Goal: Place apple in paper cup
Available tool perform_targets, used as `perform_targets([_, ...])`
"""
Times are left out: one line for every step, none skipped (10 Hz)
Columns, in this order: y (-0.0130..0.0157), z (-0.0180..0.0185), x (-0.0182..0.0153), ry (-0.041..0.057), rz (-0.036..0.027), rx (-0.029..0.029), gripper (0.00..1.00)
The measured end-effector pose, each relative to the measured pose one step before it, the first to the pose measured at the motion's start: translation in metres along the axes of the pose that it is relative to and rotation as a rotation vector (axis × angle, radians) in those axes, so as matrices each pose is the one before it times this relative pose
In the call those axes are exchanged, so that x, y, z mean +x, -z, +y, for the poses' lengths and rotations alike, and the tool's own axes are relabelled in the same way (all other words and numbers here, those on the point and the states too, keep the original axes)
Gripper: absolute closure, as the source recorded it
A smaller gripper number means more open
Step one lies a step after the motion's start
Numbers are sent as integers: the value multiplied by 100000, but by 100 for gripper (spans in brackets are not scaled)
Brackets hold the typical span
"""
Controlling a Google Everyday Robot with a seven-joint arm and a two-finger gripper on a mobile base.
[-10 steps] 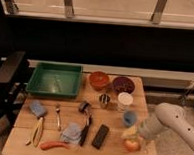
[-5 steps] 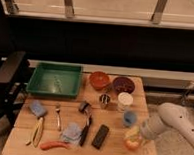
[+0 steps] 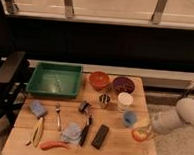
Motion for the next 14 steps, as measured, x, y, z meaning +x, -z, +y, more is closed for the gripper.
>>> perform_targets([2467,-687,842,-1512,4095,3166,100])
perform_targets([2370,-1405,1572,-597,4907,3447,100])
perform_targets([1479,-1518,1900,-66,4312,2528,100])
perform_targets([654,-1419,1583,451,2973,1850,100])
perform_targets([242,-1547,1741,813,2578,1589,100])
perform_targets([-100,-1378,1462,887,1824,1314,100])
perform_targets([-279,-1619,1711,764,1873,2074,100])
perform_targets([-92,-964,1224,279,1502,1596,100])
perform_targets([-44,-539,895,-16,1082,755,100])
perform_targets([-328,-545,961,-18,855,255,100])
perform_targets([-529,-541,776,237,301,340,100])
perform_targets([-553,-367,471,201,-26,408,100])
perform_targets([-435,-12,242,-181,-179,322,100])
perform_targets([-708,-6,115,240,-904,593,100])
